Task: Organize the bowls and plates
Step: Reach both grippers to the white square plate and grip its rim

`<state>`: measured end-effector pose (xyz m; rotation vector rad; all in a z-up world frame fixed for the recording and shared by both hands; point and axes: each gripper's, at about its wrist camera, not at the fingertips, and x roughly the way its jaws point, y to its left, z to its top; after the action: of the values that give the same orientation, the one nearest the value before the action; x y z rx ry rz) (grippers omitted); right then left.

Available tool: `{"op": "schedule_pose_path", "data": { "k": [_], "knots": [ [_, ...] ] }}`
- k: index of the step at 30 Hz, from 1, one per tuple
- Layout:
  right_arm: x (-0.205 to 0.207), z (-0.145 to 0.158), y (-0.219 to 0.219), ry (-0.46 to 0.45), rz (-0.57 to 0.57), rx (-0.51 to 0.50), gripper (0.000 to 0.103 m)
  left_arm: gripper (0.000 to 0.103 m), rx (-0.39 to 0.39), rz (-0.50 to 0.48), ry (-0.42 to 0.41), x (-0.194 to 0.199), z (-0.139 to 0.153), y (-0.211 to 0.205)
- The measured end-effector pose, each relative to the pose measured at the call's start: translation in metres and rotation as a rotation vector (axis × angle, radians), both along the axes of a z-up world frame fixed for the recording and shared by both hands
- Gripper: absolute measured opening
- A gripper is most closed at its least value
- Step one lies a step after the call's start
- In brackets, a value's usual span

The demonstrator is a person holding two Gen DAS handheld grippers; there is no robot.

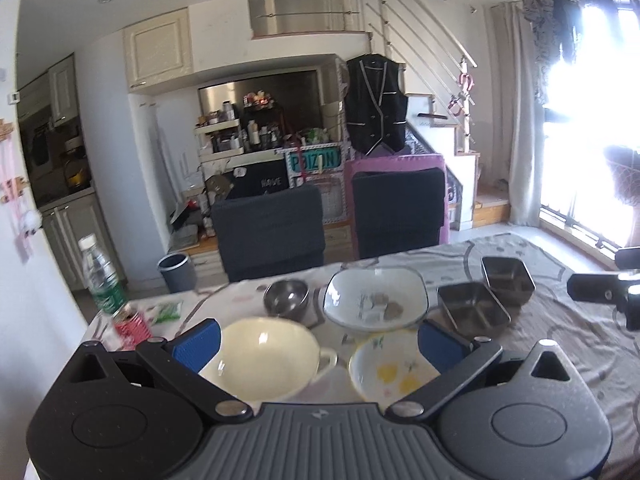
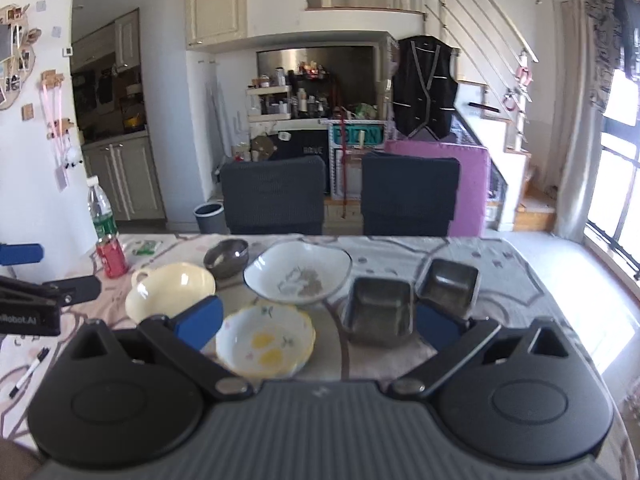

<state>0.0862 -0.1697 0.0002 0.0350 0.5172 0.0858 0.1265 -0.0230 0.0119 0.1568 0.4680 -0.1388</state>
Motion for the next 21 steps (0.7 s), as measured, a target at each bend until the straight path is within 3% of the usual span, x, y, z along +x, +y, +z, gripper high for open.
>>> {"op": "schedule_pose_path", "data": {
  "k": [5,11,21],
  "knots": [
    [0.043,-0.002,-0.015,-0.018,-0.032,0.054,0.103,0.103,-0.02,-0.044,0.015,0.051,-0.003,-0.003],
    [0.1,-0.011,-0.025,0.025,-0.053,0.131,0.103,0.103,-0.051,-0.098,0.02,0.111,-0.011,-0.006],
    [0.2,-0.054,-0.045,0.137,-0.018,0.385,0.103,0.103,-0.076,-0.15,0.164,0.217,-0.04,-0.01]
  ]
}}
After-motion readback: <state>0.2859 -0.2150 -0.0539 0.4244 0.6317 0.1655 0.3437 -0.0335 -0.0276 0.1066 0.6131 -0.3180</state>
